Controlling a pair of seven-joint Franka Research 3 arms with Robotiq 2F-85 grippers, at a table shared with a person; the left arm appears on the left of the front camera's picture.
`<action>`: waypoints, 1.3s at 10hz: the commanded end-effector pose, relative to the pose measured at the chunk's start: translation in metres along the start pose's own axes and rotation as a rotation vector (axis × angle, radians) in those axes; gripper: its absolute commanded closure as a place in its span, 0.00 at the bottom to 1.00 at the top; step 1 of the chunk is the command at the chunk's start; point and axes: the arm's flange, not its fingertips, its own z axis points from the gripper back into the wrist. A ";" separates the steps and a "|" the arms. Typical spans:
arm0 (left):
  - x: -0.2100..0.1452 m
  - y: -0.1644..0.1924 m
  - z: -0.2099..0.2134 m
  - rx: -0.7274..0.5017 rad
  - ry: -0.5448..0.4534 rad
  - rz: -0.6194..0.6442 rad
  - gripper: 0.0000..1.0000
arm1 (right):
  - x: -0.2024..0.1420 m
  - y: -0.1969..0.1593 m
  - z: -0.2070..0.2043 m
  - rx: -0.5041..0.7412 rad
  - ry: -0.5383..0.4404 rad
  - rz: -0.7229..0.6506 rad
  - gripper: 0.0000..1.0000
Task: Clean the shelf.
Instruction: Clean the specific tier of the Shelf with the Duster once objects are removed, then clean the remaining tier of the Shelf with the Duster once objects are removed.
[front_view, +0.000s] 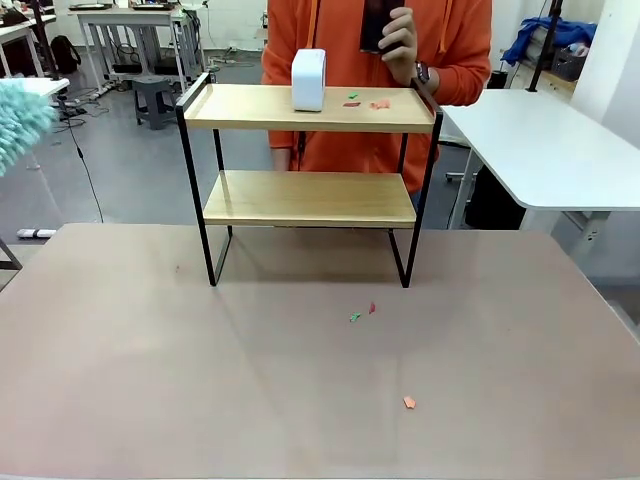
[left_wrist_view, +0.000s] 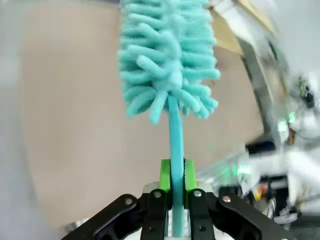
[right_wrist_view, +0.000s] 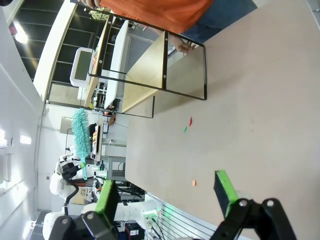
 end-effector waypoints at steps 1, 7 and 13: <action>0.034 -0.021 -0.041 0.020 -0.019 0.130 0.88 | 0.002 0.001 -0.001 0.016 -0.015 0.026 0.00; 0.020 -0.003 -0.022 0.038 -0.006 0.085 0.88 | 0.002 0.001 -0.001 0.016 -0.015 0.026 0.00; 0.020 -0.003 -0.022 0.038 -0.006 0.085 0.88 | 0.002 0.001 -0.001 0.016 -0.015 0.026 0.00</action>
